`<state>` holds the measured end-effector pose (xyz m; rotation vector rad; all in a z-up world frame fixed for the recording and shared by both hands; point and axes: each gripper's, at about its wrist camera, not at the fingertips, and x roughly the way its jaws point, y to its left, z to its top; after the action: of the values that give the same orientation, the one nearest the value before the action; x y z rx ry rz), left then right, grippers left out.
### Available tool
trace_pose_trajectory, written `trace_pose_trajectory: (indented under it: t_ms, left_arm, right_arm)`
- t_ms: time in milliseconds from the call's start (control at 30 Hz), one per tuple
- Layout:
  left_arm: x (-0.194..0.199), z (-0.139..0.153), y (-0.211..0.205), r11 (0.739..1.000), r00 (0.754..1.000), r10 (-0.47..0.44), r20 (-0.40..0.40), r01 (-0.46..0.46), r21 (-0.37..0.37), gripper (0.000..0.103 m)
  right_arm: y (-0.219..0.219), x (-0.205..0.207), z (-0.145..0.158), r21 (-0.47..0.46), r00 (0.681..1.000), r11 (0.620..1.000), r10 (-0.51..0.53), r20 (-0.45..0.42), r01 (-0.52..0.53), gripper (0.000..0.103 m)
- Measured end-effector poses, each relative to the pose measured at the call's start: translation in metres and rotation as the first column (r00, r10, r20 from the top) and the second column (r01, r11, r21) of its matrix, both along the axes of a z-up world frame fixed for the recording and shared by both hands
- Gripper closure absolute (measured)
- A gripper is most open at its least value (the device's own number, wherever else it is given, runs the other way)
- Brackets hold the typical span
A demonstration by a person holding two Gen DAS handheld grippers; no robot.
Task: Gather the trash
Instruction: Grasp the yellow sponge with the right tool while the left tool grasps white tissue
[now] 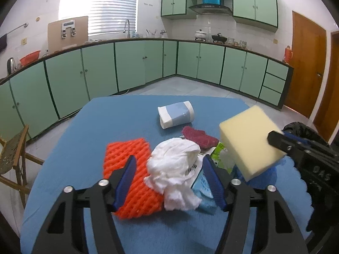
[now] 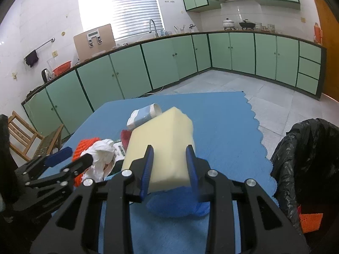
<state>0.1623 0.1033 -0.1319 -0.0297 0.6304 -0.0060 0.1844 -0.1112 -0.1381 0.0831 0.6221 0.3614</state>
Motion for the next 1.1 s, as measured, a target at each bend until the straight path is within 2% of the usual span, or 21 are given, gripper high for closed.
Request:
trace_pose_trajectory:
  t_ms: [200, 267, 433, 633, 1100]
  left_arm:
    - [0.024, -0.013, -0.003, 1.0, 0.999, -0.008, -0.035, 0.008, 0.017, 0.055]
    - [0.027, -0.013, -0.003, 1.0, 0.999, -0.004, -0.035, 0.004, 0.019, 0.064]
    - [0.023, -0.01, -0.001, 1.0, 1.0, 0.005, -0.014, -0.005, 0.024, 0.071]
    - [0.008, 0.011, 0.004, 1.0, 0.999, 0.027, 0.033, -0.027, -0.005, 0.073]
    - [-0.018, 0.057, -0.02, 0.999, 0.996, -0.018, 0.091, 0.022, -0.043, 0.073]
  right_arm:
    - [-0.007, 0.007, -0.002, 0.008, 1.0, 1.0, -0.006, -0.015, 0.006, 0.073]
    - [-0.009, 0.008, -0.003, 0.01, 1.0, 1.0, -0.006, -0.02, 0.006, 0.073]
    - [-0.01, 0.007, -0.002, 0.023, 1.0, 1.0, -0.008, -0.026, 0.008, 0.073]
    - [-0.013, -0.002, 0.013, 0.024, 1.0, 1.0, -0.007, 0.01, 0.007, 0.073]
    - [-0.032, -0.033, 0.059, 0.023, 0.995, 0.999, -0.028, 0.093, 0.026, 0.073]
